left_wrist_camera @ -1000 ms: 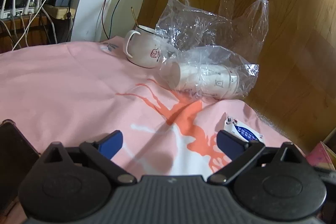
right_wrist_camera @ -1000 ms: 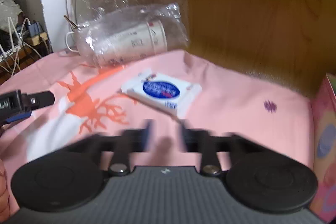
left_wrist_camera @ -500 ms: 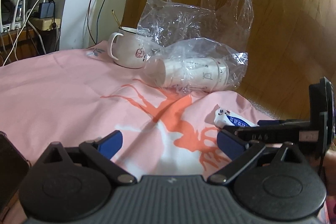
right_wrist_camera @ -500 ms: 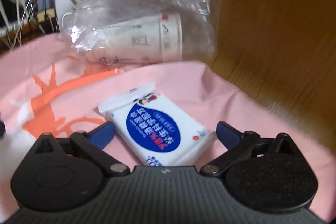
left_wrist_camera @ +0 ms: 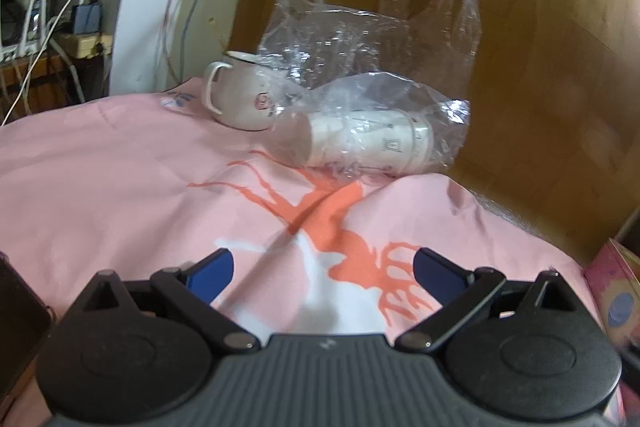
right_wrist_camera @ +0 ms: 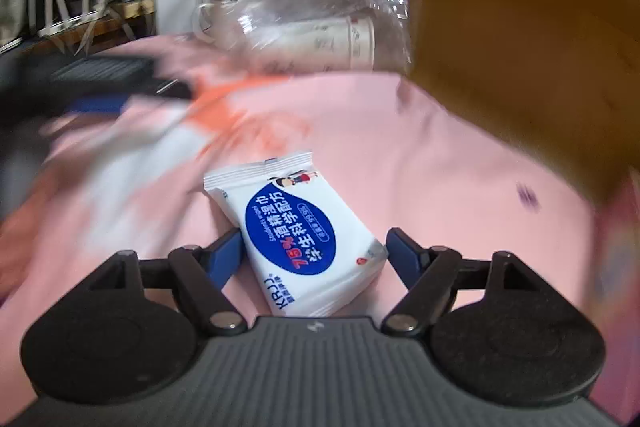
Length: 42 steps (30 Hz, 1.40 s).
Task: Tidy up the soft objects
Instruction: 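Grasp the white wet-wipes packet with the right gripper, then pass the wet-wipes packet from the right gripper into the left gripper, then drop the wet-wipes packet into the pink tin with the left gripper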
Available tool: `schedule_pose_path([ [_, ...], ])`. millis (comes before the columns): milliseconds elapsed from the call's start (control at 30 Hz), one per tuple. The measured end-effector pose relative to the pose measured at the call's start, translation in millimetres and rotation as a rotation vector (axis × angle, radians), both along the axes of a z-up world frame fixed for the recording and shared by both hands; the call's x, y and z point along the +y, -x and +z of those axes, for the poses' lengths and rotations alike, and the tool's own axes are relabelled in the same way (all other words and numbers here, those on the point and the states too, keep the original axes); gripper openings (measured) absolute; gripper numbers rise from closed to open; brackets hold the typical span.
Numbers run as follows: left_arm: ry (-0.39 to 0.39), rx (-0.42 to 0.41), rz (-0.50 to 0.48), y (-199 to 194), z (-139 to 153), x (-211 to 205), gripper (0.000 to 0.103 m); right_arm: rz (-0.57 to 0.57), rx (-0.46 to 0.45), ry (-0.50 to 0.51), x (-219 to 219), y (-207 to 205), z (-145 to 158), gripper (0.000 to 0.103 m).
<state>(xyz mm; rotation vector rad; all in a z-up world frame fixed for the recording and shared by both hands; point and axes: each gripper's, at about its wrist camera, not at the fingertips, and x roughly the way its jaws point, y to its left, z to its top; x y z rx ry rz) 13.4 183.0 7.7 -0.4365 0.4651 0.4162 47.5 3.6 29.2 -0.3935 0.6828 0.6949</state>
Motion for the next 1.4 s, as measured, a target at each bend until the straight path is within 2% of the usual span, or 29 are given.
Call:
schedule_pose_path([
  [167, -0.043, 0.001, -0.069, -1, 2, -11, 0.100, -0.092, -0.032, -0.007, -70, 90, 9, 0.080],
  [267, -0.067, 0.006, -0.157, -2, 3, -21, 0.100, -0.193, -0.126, 0.044, -114, 139, 9, 0.084],
  [333, -0.059, 0.025, -0.271, -4, 4, -35, 0.099, -0.281, -0.170, 0.044, -142, 163, 10, 0.092],
  [400, 0.000, 0.055, -0.405, -4, 4, -56, 0.099, -0.348, -0.186, -0.001, -167, 186, 12, 0.093],
  [467, 0.039, 0.044, -0.543, 6, 9, -89, 0.099, -0.407, -0.170, -0.051, -186, 199, 13, 0.093],
  [600, 0.090, 0.064, -0.853, 23, 15, -170, 0.097, -0.440, -0.151, -0.112, -198, 205, 12, 0.092],
  [667, 0.102, 0.098, -0.968, 27, 14, -205, 0.095, -0.432, -0.143, -0.129, -195, 203, 9, 0.089],
  [700, 0.101, 0.109, -1.001, 28, 14, -217, 0.089, -0.423, -0.136, -0.132, -194, 203, 8, 0.083],
  [733, 0.096, 0.120, -1.031, 29, 12, -229, 0.088, -0.415, -0.128, -0.126, -192, 206, 7, 0.075],
  [767, 0.086, 0.134, -1.050, 30, 10, -238, 0.088, -0.412, -0.130, -0.116, -189, 207, 4, 0.072],
  [800, 0.078, 0.152, -1.063, 29, 7, -244, 0.083, -0.410, -0.138, -0.133, -188, 209, 3, 0.064],
  [833, 0.054, 0.142, -1.063, 32, 5, -248, 0.073, -0.407, -0.132, -0.156, -189, 209, 3, 0.055],
  [867, 0.026, 0.138, -1.068, 35, 5, -253, 0.073, -0.398, -0.127, -0.169, -189, 207, 4, 0.050],
  [900, -0.001, 0.134, -1.073, 41, 5, -257, 0.073, -0.396, -0.130, -0.170, -189, 207, 5, 0.049],
  [967, -0.001, 0.143, -1.101, 46, 6, -262, 0.073, -0.382, -0.155, -0.176, -188, 209, 7, 0.049],
  [1033, 0.000, 0.155, -1.072, 45, 10, -262, 0.072, -0.385, -0.197, -0.200, -190, 211, 16, 0.049],
  [1133, 0.032, 0.104, -1.062, 42, 27, -261, 0.072, -0.406, -0.267, -0.243, -200, 207, 37, 0.049],
  [1300, -0.017, -0.017, -1.081, 19, 75, -280, 0.072, -0.471, -0.333, -0.236, -220, 166, 66, 0.049],
  [1367, -0.028, -0.037, -1.083, -1, 89, -292, 0.073, -0.511, -0.333, -0.237, -231, 145, 70, 0.049],
  [1400, -0.028, -0.043, -1.082, -11, 94, -299, 0.076, -0.539, -0.315, -0.240, -239, 131, 70, 0.049],
])
